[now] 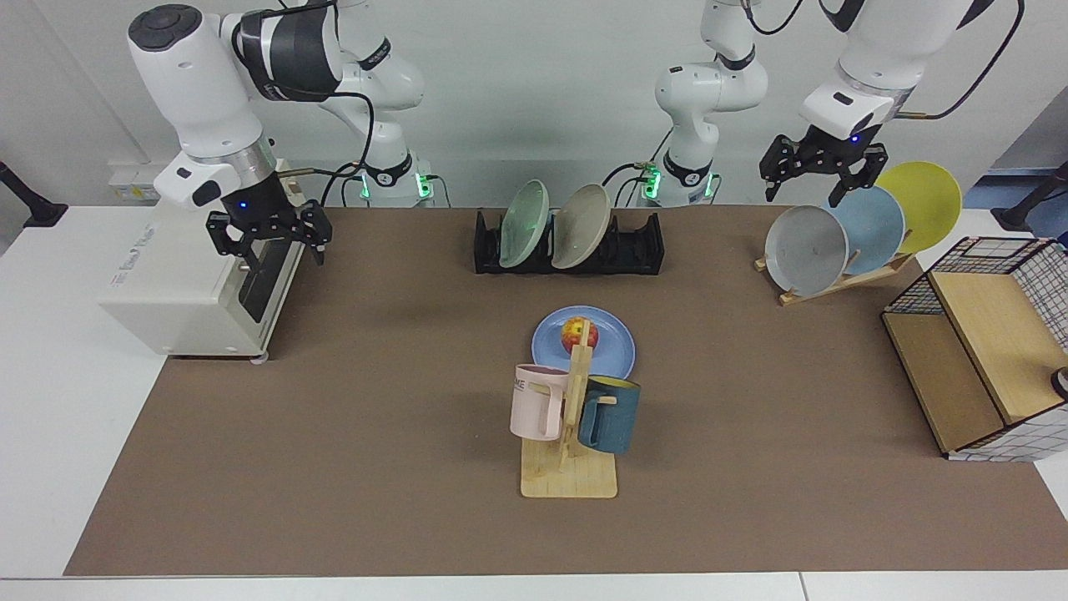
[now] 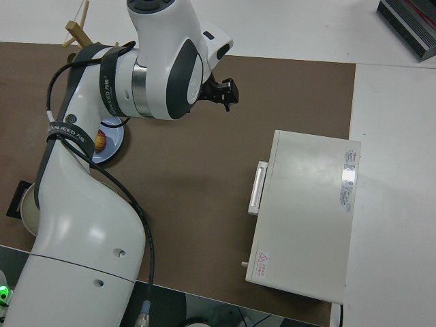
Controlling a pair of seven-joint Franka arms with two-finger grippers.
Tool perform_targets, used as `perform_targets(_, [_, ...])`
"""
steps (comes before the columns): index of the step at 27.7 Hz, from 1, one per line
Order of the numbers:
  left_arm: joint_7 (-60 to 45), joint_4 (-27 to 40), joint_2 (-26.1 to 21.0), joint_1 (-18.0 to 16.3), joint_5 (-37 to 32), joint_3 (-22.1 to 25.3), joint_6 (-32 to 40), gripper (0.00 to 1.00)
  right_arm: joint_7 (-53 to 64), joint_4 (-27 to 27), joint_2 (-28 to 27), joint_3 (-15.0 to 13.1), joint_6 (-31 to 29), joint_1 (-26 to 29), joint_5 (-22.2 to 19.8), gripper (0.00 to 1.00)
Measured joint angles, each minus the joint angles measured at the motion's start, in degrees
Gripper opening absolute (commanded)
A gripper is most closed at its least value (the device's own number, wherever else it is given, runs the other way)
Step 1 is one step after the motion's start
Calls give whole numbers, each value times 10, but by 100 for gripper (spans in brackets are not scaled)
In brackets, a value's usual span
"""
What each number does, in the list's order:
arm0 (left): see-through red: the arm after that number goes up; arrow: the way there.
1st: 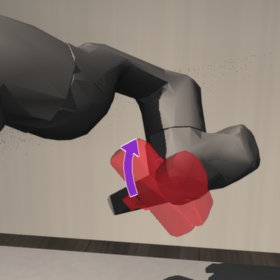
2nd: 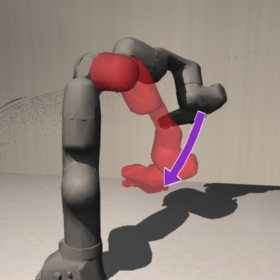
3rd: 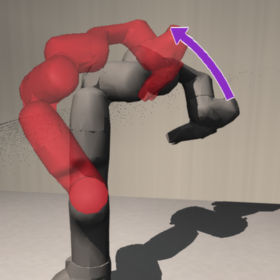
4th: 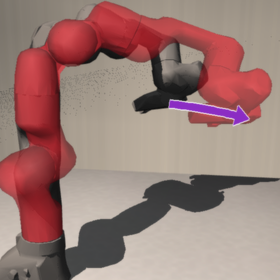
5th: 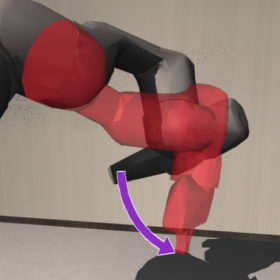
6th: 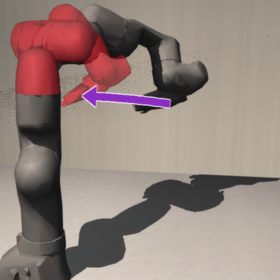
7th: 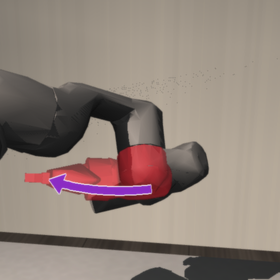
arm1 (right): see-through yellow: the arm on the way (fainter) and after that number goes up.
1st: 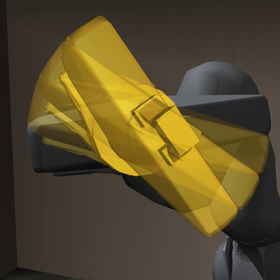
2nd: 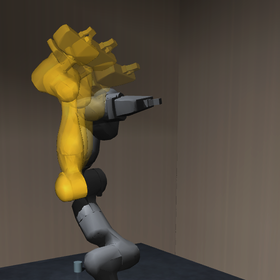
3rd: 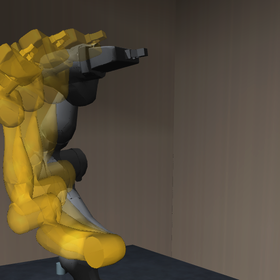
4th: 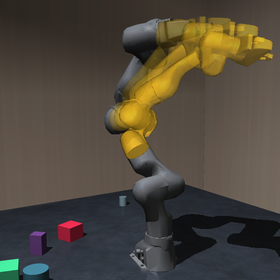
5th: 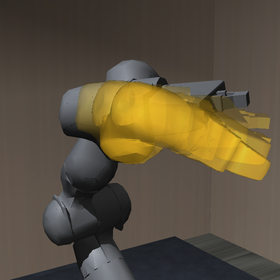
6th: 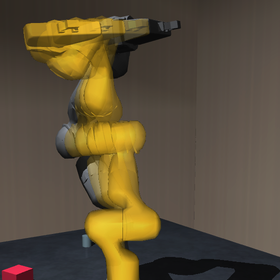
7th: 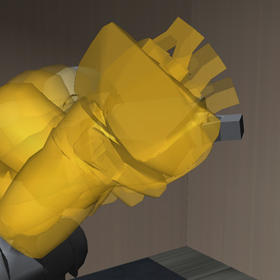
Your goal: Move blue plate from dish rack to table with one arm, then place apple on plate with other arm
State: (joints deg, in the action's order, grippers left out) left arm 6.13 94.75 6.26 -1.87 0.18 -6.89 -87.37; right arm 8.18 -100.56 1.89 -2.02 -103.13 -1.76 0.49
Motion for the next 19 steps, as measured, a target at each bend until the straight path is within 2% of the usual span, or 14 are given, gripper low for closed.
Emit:
perform_targets(10, [0, 0, 0, 0, 0, 0, 0, 100, -33, 14, 7, -2, 31, 2, 0, 100])
perform_targets(19, [0, 0, 0, 0, 0, 0, 0, 100, -49, 17, 7, 0, 32, -1, -9, 100])
